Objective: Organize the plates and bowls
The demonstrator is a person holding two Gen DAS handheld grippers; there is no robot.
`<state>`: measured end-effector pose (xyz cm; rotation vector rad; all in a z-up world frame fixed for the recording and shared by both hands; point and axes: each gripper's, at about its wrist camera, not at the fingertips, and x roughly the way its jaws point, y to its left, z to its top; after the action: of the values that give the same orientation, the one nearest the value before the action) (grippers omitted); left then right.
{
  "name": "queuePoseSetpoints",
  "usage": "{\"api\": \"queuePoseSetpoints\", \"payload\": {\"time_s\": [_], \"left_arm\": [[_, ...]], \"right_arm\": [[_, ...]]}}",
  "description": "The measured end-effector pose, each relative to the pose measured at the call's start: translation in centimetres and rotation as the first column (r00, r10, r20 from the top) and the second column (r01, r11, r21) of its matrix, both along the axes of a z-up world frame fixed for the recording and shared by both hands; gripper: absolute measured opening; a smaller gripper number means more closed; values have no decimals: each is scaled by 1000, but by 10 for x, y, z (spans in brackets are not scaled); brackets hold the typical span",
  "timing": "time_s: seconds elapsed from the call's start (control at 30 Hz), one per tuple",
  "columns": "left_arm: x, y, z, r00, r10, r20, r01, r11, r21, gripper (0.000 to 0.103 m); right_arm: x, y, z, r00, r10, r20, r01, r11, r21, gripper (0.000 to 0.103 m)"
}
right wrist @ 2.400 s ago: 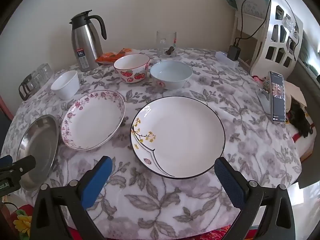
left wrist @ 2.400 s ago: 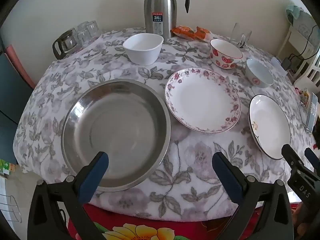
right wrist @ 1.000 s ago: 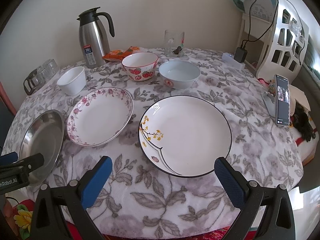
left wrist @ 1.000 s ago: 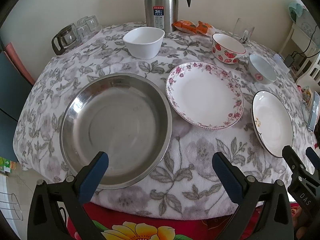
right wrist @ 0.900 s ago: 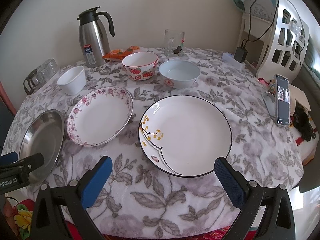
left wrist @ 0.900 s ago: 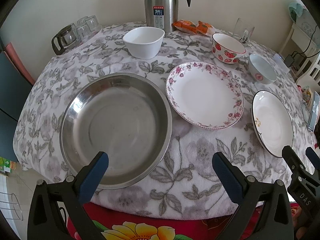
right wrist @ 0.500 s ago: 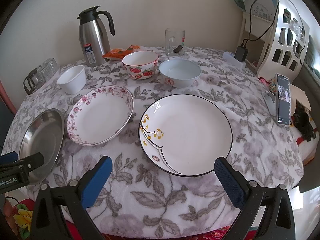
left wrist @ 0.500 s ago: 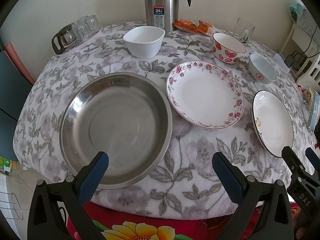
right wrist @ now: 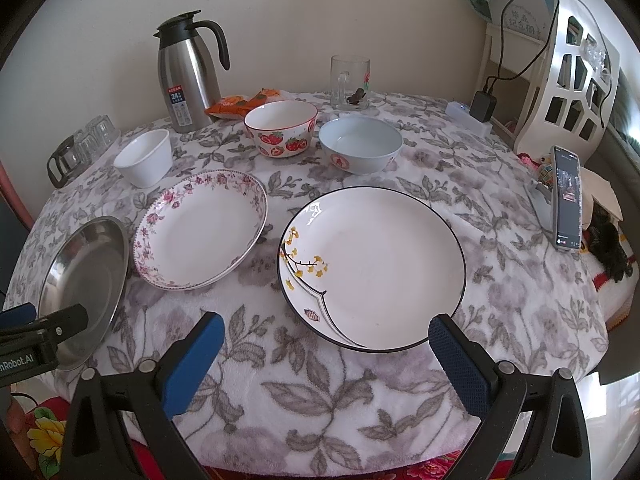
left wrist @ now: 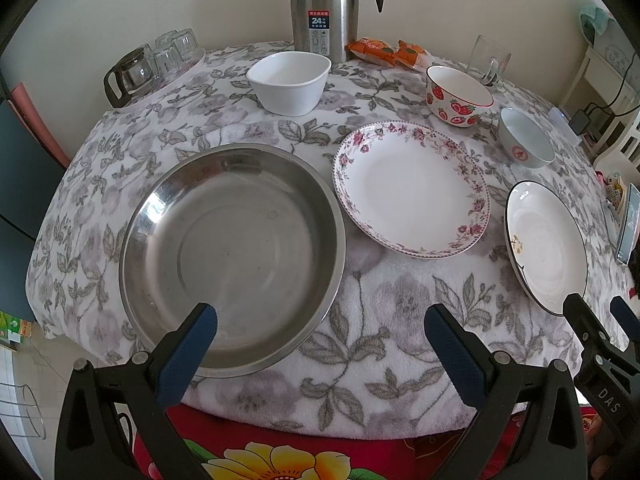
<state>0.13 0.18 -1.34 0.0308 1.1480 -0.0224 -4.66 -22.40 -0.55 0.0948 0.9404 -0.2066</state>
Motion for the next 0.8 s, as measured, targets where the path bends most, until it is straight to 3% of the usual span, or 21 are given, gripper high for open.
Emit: {"api": "queuePoseSetpoints", "payload": {"time_s": [0.8], "left_arm": [[0,0,0,1000,1,-1,-1,1000,-2,103]], "right_arm": [[-1,4,-1,1000,7,-3,-7,1000,0,103]]}}
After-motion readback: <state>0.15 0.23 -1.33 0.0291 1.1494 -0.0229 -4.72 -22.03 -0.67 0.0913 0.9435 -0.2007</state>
